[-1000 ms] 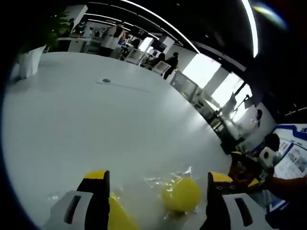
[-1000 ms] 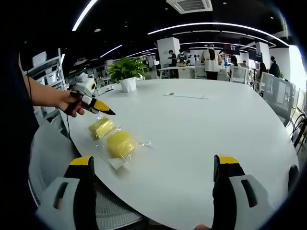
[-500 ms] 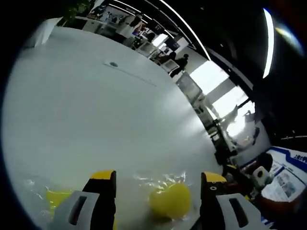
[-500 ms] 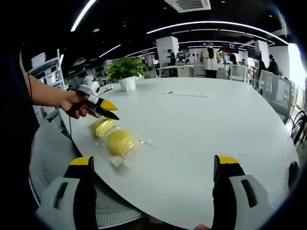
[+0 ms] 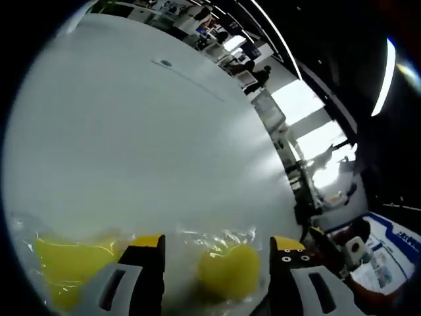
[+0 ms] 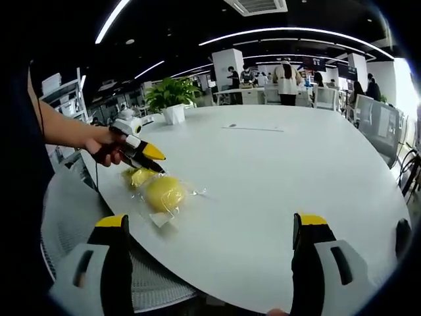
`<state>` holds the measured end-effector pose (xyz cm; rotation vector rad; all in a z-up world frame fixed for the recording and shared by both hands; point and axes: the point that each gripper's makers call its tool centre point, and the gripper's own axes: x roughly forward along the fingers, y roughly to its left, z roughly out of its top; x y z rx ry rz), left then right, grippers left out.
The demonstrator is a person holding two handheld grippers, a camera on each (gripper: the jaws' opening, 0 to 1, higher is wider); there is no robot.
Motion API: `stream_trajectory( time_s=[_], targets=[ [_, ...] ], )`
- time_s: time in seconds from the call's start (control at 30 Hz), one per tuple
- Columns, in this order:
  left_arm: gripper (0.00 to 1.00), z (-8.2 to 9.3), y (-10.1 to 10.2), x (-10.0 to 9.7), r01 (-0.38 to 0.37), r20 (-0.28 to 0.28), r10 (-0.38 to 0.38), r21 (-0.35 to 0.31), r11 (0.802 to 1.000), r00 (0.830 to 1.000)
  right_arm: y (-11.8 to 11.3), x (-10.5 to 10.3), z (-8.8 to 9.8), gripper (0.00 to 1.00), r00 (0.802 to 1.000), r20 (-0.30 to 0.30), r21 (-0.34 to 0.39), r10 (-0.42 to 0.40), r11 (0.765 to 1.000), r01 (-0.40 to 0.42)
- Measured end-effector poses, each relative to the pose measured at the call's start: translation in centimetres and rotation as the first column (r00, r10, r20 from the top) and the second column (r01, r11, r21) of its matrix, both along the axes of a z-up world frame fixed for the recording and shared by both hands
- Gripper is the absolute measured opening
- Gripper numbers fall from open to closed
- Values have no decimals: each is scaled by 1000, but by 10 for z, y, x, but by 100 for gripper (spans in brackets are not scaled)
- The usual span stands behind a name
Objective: Compare the silicone blocks by pressing each to a similar depth, holding the contact briefly, and releasing to observe deformation and rebound differences across the visible hardness samples.
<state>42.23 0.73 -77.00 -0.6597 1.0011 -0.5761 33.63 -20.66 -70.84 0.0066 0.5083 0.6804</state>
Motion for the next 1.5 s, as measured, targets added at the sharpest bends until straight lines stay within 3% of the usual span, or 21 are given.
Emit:
stream_trajectory(
  time_s=[0.27,0.33,0.53,0.63,0.87,1.23,1.5],
  targets=[
    [53,0,-5,3,-12,-26,11,-38,999,1000,0,-3,0,97,1000,0,-4,1,1000,-1],
    [52,-1,-9,0,-16,-70,12,-66,998,997,-2,-4,-2,97,1000,-4,-3,-5,1000,5],
    [45,-10,-12,-2,-28,-74,26,-29,999,997,-1,-8,-3,97,1000,-12,-3,-5,1000,5],
    [41,-17,-12,-2,-59,-115,57,-15,998,992,0,-8,-3,97,1000,-11,-1,-4,1000,4],
    [29,-24,-9,-2,-107,-149,107,5,994,983,-2,-8,-3,97,1000,-13,-4,-7,1000,7],
    [15,-28,-8,-3,-50,-64,56,89,995,996,-5,-9,-5,97,1000,-22,-2,-12,1000,12],
    [4,-30,-19,-6,2,-34,1,100,995,999,-4,-7,-5,97,1000,-20,0,-13,1000,13]
  ],
)
